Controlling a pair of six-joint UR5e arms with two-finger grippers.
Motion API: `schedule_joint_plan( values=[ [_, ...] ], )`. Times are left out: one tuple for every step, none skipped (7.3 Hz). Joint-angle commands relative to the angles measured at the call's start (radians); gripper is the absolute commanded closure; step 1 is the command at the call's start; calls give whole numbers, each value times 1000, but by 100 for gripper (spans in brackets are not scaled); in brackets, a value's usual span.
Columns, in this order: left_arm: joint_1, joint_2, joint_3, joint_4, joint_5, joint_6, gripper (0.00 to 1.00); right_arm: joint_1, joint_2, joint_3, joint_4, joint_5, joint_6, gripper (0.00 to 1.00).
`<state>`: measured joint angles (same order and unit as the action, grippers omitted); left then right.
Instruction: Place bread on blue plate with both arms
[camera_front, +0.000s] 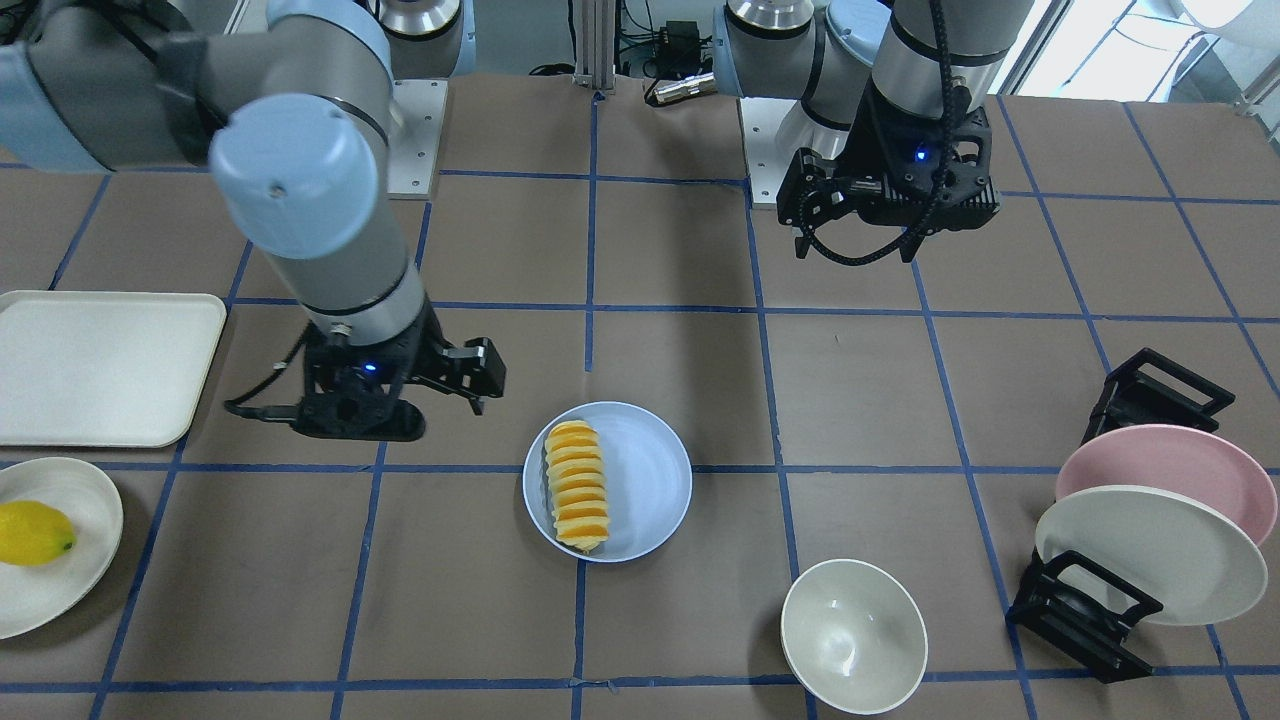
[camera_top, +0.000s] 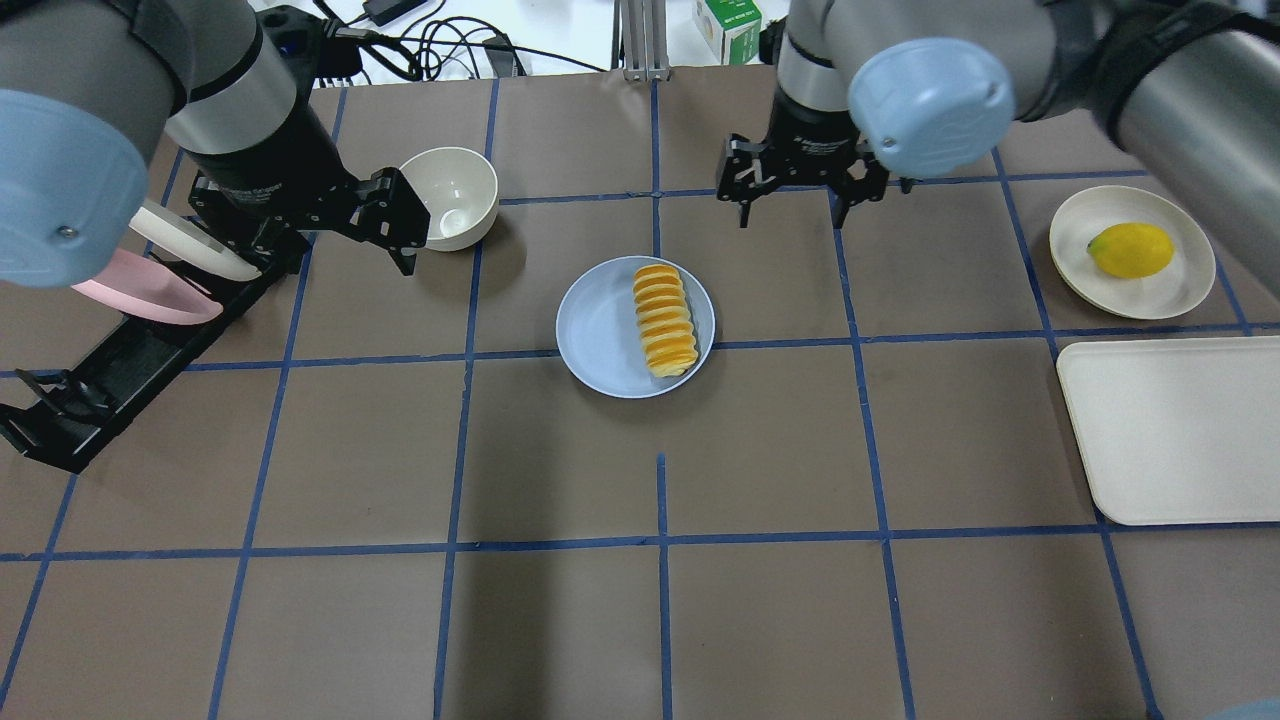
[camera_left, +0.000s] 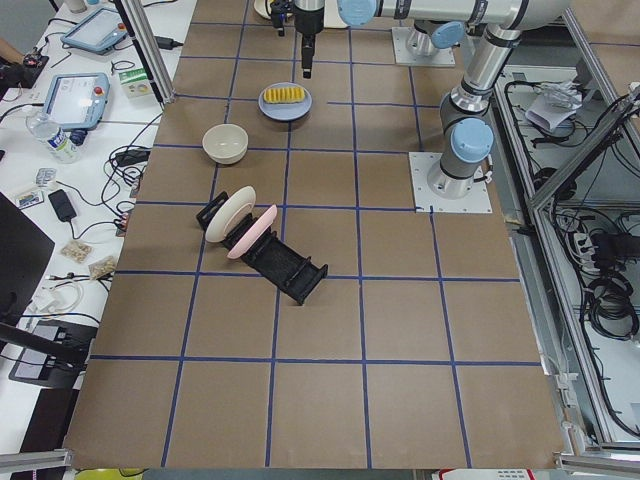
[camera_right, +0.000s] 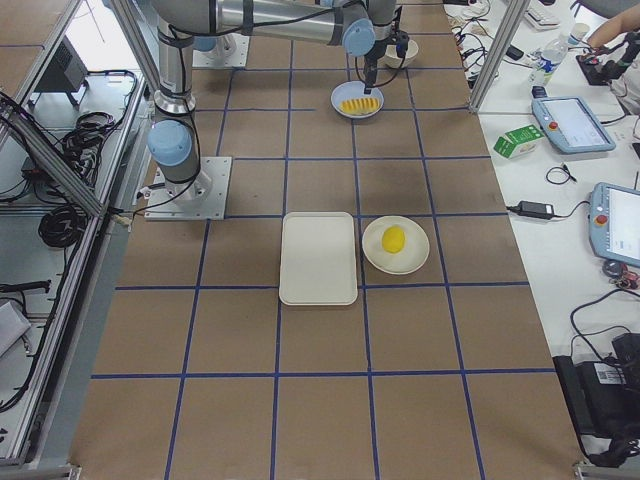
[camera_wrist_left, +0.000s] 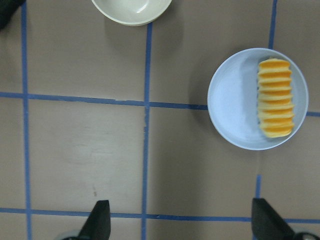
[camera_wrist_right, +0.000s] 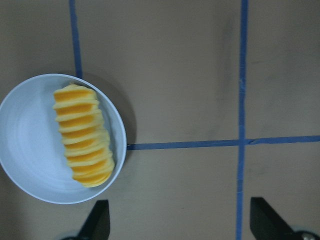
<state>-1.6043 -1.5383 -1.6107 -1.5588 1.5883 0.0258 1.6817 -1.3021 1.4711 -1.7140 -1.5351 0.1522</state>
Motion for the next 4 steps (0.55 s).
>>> schedule_joint_plan(
  values=[
    [3,17,-26,-21,-42,16,0,-123,-138,3,149,-20,-71,0],
    [4,20,-34,-17,-41,-3,0,-135,-172,3,175,-23,-60,0],
    [20,21,-20,-26,-27,-6,0,-132,-192,-6,226,-11,-46,0],
    [23,27,-15,-29,-22,-41,0,-132,-210,0,231,-11,-46,0]
  ],
)
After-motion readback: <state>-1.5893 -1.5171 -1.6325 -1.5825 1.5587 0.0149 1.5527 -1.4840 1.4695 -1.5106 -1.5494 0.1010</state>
